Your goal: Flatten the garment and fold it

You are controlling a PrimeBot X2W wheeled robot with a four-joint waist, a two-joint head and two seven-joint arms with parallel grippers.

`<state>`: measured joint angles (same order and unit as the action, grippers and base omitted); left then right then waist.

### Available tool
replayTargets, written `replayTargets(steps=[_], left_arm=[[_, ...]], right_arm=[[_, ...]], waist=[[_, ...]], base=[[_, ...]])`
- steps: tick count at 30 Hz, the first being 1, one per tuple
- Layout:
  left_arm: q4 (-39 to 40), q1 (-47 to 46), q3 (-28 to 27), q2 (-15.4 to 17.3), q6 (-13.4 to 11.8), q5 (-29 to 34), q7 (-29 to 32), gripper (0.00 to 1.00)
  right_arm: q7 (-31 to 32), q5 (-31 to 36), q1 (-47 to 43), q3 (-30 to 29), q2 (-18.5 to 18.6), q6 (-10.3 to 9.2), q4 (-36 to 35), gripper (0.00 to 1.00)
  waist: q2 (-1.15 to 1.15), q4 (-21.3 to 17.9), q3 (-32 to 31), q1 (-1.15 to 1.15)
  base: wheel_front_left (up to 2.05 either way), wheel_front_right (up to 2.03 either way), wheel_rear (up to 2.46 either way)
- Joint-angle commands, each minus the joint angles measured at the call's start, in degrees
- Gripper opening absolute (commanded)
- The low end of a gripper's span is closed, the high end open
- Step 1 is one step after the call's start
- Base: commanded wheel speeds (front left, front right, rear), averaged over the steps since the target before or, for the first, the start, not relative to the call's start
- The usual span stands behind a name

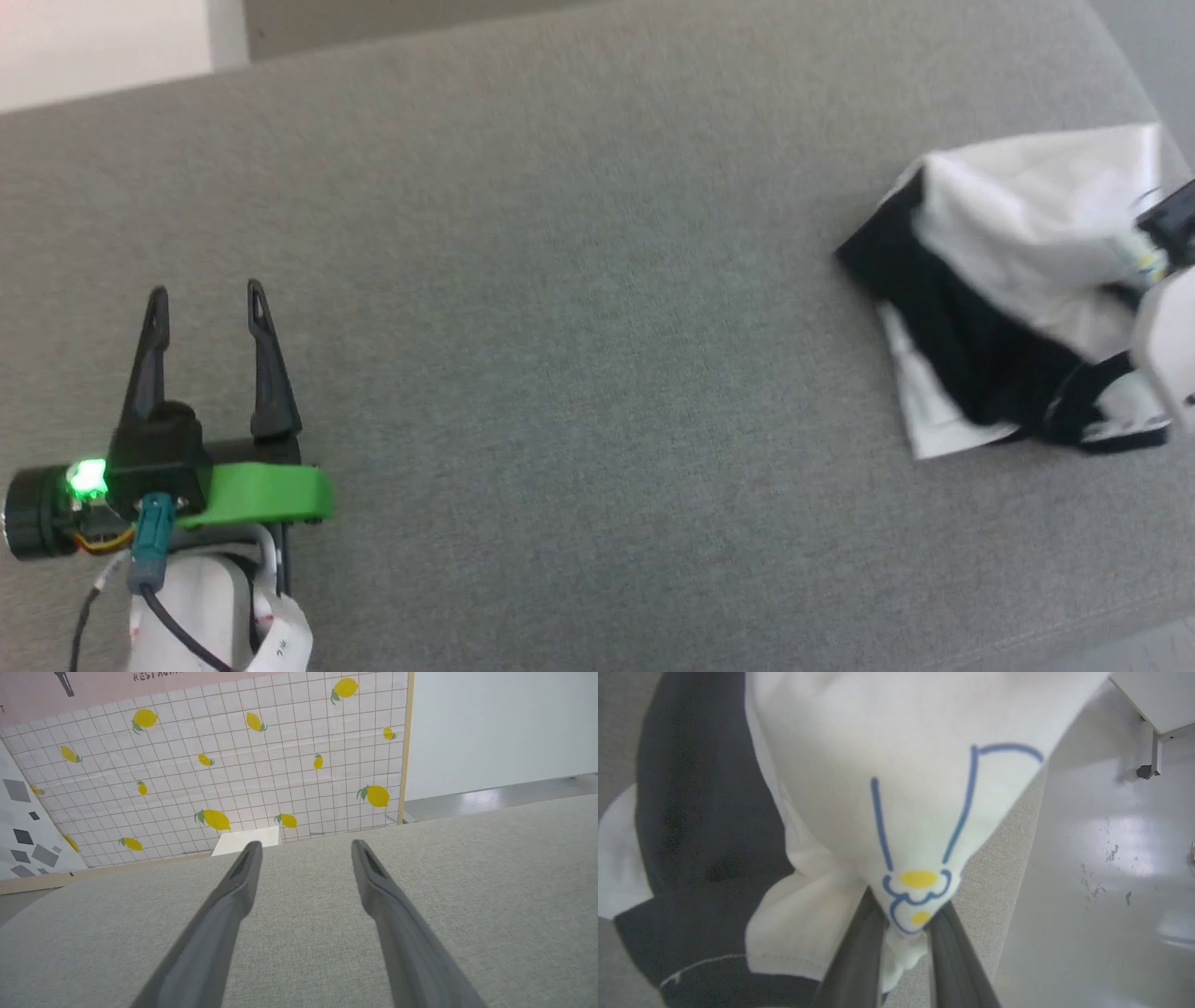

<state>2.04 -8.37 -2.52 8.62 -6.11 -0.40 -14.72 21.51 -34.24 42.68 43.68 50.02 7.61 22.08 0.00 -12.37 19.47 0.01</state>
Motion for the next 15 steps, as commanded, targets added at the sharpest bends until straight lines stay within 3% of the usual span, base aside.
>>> replayTargets(steps=[1, 15], left_arm=[[0.2, -1.2, 0.1, 0.8, 0.0, 1.0, -0.3, 1.0], [4.9, -3.5, 0.8, 2.7, -1.0, 1.3, -0.3, 1.0]], right_arm=[[-1.0, 1.6, 2.2, -0.3, 0.1, -0.12, 2.2, 0.0], [-8.3, 8.3, 13.1, -6.5, -3.2, -0.12, 23.4, 0.0]], waist=[[0.0, -2.2, 5.4, -0.01], [0.0, -1.0, 12.1, -0.01]], base=[[0.0, 0.0, 0.0], [0.0, 0.0, 0.0]])
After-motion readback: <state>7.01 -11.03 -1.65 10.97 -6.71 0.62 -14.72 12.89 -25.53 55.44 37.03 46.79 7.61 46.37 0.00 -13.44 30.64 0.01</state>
